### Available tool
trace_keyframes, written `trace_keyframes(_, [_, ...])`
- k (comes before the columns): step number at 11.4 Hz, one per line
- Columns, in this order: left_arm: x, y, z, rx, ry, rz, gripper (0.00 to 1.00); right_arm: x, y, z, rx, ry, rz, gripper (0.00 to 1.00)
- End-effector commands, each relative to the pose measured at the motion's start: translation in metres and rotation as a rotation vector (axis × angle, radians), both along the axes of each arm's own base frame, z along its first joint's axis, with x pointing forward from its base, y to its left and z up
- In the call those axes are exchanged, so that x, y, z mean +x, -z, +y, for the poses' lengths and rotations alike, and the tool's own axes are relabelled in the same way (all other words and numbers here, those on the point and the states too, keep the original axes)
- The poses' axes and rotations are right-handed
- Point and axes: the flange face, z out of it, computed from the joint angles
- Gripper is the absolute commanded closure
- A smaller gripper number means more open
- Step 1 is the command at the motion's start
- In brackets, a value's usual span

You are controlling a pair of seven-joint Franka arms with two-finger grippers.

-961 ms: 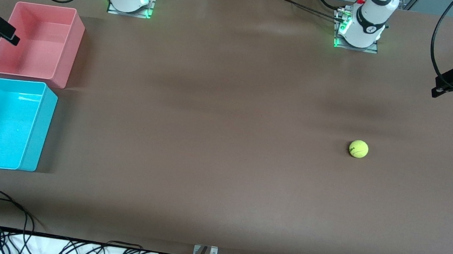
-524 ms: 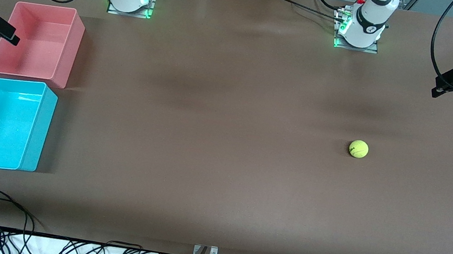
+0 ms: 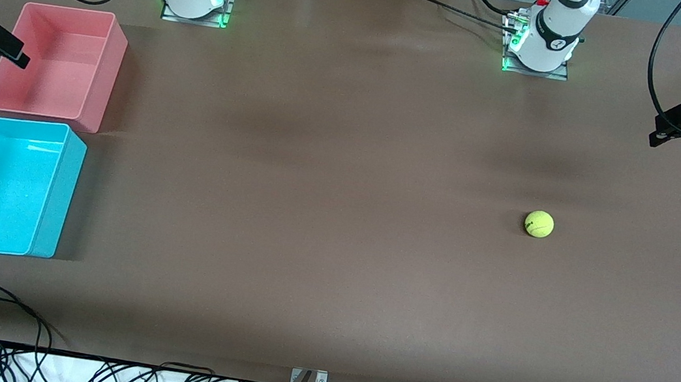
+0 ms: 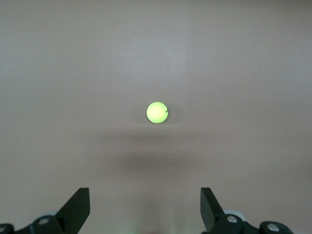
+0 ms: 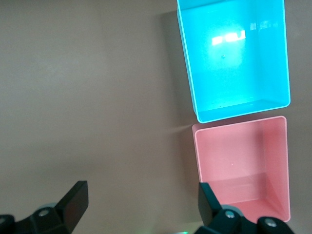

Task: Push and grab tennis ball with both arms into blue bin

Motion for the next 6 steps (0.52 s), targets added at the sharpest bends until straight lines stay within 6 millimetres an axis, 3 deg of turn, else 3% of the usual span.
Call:
trace_keyframes(1, [0.0024,-0.0054,0.0029,0.027,-0.006,0.004,0.00,0.0001,-0.0077,-0.0005,0.013,0.014,-0.005,0.00])
trace_keyframes(6, [0.0024,-0.0061,0.0037,0.027,-0.008,0.002,0.00,-0.0003,-0.0074,-0.0011,0.015,0.016,-0.002,0.00])
